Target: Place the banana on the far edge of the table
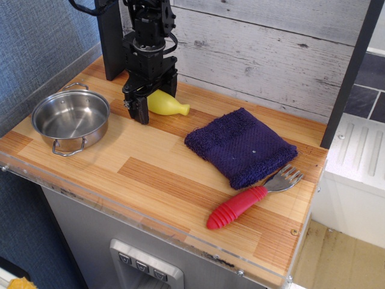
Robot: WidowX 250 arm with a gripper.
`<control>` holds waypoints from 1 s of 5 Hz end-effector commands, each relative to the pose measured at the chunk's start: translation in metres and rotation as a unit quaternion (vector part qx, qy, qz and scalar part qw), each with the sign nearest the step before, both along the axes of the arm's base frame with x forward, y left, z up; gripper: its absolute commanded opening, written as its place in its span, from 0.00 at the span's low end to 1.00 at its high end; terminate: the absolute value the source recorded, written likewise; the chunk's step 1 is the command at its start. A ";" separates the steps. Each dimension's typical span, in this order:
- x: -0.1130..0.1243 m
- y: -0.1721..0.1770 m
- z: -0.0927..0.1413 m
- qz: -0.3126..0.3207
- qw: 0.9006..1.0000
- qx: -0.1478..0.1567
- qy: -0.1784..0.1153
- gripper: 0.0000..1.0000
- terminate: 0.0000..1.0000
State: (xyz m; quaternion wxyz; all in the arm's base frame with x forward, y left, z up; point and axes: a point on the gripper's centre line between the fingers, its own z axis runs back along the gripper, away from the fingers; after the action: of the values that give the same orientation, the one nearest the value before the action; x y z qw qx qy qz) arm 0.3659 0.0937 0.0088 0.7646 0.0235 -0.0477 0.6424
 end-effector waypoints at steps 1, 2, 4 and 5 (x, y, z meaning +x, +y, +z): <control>-0.001 -0.004 0.037 0.009 0.999 0.014 -0.045 1.00 0.00; 0.001 0.002 0.052 0.002 0.998 0.023 -0.064 1.00 0.00; 0.000 -0.008 0.091 -0.003 0.994 0.029 -0.103 1.00 0.00; -0.005 -0.019 0.110 -0.002 0.993 0.025 -0.113 1.00 0.00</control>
State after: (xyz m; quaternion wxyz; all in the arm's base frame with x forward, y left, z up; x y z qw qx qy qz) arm 0.3633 0.0828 0.0977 0.7570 -0.0167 -0.1249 0.6411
